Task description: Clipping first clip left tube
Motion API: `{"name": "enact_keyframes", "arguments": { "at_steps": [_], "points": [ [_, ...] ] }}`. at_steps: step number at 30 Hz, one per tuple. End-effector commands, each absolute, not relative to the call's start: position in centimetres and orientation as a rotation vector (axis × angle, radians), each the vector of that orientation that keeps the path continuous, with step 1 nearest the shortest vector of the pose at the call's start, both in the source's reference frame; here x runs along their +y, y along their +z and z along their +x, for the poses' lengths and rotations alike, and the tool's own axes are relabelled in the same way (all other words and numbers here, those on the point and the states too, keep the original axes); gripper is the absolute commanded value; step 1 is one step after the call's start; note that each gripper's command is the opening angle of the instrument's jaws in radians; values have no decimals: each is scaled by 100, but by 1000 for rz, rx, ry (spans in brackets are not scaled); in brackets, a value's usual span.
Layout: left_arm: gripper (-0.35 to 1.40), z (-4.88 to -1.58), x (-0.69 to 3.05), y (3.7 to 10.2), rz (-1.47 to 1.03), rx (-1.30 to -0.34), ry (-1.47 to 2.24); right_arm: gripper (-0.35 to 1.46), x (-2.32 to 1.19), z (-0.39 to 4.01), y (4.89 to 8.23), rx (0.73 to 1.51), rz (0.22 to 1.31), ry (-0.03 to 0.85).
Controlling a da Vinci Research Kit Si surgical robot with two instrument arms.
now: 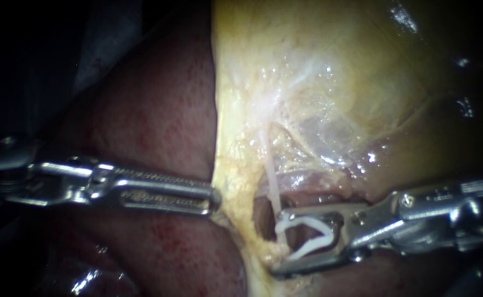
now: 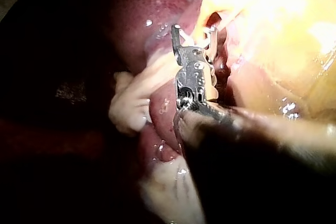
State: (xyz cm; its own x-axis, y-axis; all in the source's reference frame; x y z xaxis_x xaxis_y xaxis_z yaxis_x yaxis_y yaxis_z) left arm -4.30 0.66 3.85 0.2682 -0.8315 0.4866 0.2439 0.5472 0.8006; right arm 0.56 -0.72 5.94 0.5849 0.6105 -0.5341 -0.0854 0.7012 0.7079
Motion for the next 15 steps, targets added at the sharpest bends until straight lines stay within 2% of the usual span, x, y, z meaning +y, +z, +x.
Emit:
{"name": "enact_keyframes", "arguments": {
  "at_steps": [1, 15],
  "points": [
    [-35, -431, 66, 385, 669, -1059, -803, 58, -72, 57, 597, 857, 691, 443],
    [-35, -432, 65, 381, 669, -1059, -804, 57, -83, 76, 619, 846, 718, 412]
  ]
}}
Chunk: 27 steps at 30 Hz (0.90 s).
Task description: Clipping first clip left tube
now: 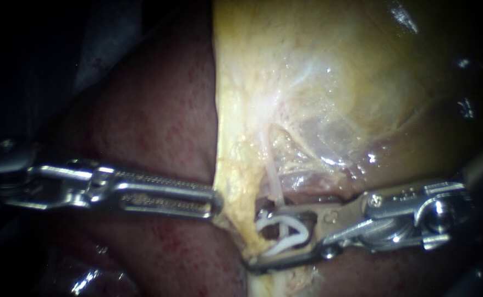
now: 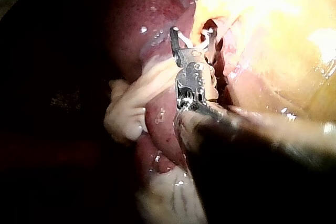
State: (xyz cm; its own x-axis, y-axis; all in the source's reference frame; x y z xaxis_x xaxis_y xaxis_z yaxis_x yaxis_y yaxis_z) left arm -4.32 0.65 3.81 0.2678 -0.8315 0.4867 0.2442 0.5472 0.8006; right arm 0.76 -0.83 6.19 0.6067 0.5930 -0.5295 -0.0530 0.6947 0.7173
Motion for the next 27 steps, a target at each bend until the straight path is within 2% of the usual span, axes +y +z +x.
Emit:
{"name": "enact_keyframes", "arguments": {
  "at_steps": [1, 27],
  "points": [
    [-35, -432, 65, 381, 669, -1059, -804, 57, -85, 77, 620, 845, 723, 408],
    [-35, -434, 66, 381, 669, -1059, -804, 53, -98, 109, 626, 838, 735, 391]
  ]
}}
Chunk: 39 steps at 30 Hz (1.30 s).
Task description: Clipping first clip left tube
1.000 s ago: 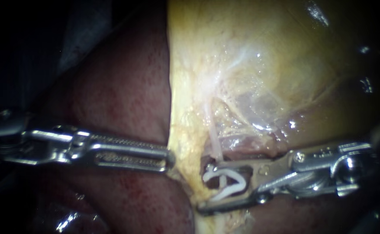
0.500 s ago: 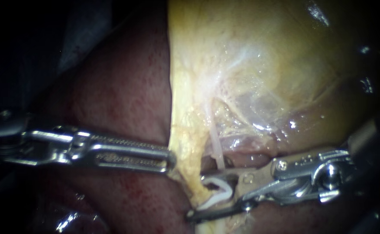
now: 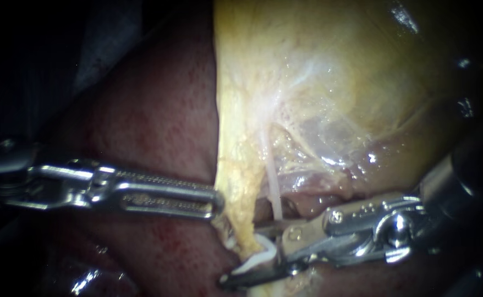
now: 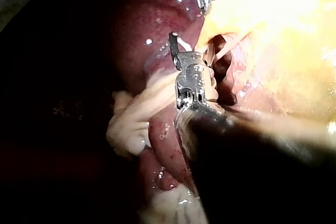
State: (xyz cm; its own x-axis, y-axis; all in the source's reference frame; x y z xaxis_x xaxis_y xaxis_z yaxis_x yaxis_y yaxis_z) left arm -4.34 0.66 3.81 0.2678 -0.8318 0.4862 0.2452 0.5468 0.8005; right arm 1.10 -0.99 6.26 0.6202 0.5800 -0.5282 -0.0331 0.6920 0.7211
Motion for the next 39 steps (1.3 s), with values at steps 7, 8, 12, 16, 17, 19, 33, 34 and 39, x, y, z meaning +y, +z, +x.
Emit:
{"name": "enact_keyframes", "arguments": {
  "at_steps": [7, 8, 12, 16, 17, 19, 33, 34, 39],
  "points": [
    [-35, -434, 66, 382, 669, -1059, -804, 48, -98, 109, 626, 838, 735, 391],
    [-35, -434, 66, 382, 669, -1059, -804, 47, -98, 109, 626, 838, 735, 391],
    [-35, -434, 66, 383, 669, -1059, -804, 36, -98, 107, 626, 836, 738, 396],
    [-35, -434, 66, 383, 669, -1059, -804, 0, -98, 101, 626, 833, 745, 404],
    [-35, -434, 67, 383, 669, -1059, -804, -4, -97, 100, 627, 833, 745, 404],
    [-35, -434, 67, 383, 669, -1059, -804, -13, -95, 99, 629, 833, 744, 405],
    [-35, -434, 67, 384, 669, -1059, -804, -28, -88, 93, 637, 833, 745, 403],
    [-35, -434, 67, 384, 669, -1059, -804, -28, -88, 93, 637, 833, 745, 403],
    [-35, -435, 67, 384, 669, -1059, -804, -28, -89, 93, 637, 833, 746, 402]
  ]
}}
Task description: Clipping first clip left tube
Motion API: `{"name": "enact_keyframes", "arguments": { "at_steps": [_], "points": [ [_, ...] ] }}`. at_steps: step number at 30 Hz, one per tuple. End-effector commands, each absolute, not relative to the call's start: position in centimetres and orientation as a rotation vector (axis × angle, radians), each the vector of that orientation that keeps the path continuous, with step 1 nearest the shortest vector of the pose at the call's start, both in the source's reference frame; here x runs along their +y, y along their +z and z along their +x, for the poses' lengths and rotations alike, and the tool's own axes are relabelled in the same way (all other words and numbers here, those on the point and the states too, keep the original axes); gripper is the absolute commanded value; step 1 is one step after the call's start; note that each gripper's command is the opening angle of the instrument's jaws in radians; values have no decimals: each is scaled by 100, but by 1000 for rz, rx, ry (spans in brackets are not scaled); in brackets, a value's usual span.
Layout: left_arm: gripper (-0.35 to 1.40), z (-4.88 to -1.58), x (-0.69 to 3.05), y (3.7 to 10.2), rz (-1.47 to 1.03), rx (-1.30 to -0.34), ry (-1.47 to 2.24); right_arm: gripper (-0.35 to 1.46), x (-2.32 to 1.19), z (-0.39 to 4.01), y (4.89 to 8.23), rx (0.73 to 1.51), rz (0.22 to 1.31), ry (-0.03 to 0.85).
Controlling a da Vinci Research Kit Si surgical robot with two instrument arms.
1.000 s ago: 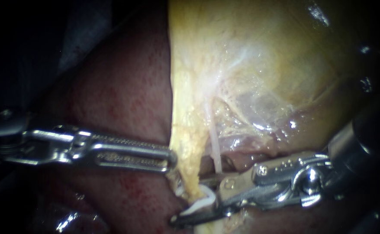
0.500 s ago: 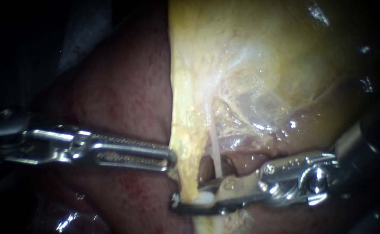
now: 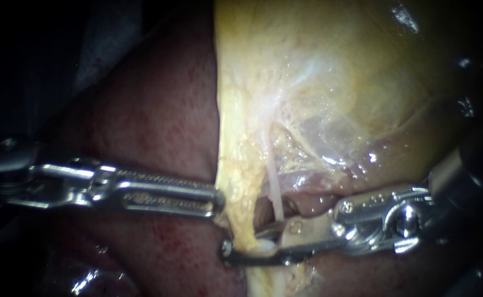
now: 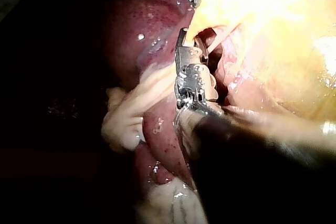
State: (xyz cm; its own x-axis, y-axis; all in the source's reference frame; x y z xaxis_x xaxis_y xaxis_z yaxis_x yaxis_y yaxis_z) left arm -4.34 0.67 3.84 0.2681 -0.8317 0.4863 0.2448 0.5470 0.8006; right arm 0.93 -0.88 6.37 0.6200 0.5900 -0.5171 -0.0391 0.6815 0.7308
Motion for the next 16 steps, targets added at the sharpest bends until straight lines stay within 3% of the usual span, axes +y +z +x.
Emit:
{"name": "enact_keyframes", "arguments": {
  "at_steps": [1, 16],
  "points": [
    [-35, -435, 67, 384, 669, -1059, -804, -28, -89, 93, 637, 833, 746, 402],
    [-35, -435, 68, 384, 669, -1059, -804, -21, -90, 94, 636, 833, 746, 402]
  ]
}}
